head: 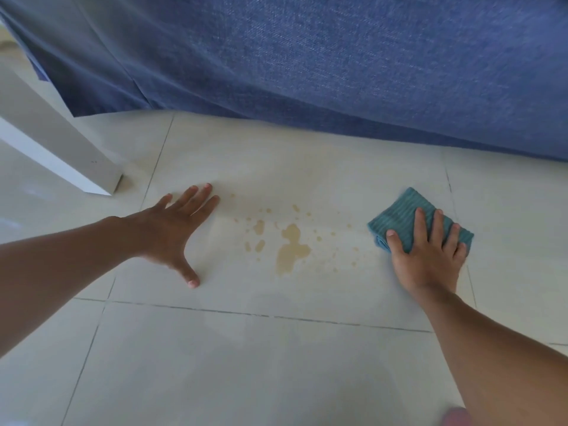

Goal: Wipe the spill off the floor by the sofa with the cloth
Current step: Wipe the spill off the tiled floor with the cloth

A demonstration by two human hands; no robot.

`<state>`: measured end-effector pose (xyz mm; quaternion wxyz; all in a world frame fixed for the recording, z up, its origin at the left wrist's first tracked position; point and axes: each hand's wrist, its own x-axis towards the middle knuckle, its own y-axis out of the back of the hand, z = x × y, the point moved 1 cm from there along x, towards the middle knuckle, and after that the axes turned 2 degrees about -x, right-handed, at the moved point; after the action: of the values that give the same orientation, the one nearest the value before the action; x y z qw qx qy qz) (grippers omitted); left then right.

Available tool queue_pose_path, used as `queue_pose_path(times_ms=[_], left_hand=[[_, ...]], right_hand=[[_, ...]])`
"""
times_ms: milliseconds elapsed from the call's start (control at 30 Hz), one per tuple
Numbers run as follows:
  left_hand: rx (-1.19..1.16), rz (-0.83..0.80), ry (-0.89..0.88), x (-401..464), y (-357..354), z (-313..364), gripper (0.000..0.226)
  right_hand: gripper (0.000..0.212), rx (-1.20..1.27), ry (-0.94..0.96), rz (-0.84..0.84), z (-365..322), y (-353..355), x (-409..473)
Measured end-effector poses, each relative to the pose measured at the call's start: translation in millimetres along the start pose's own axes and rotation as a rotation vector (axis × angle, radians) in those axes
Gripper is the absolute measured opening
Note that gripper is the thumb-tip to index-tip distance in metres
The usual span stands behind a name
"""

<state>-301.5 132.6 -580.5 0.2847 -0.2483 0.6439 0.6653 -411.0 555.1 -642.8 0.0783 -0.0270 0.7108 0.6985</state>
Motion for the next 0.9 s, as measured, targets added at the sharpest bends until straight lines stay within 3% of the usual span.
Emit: queue_pose_path(times_ms=[200,500,733,900], left_hand=[[-0.02,0.073,-0.027,1,-4,-5,0.163],[-0.079,0.222,0.018,-5,-20,-19,0.164],[-0.087,0.224,0.032,-3,-25,-24,0.163],[-0.101,0.24,0.021,-4,-27,-28,0.161]], right_hand=[[0.083,-0.045,0.113,-0.037,-54,6,23],[0.084,-0.033,0.4,-0.061,-194,9,30],[0.084,-0.001,0.566,-0.087,-280,5,4],[0.085,-0.002,0.618,-0.086,-306,2,-5]])
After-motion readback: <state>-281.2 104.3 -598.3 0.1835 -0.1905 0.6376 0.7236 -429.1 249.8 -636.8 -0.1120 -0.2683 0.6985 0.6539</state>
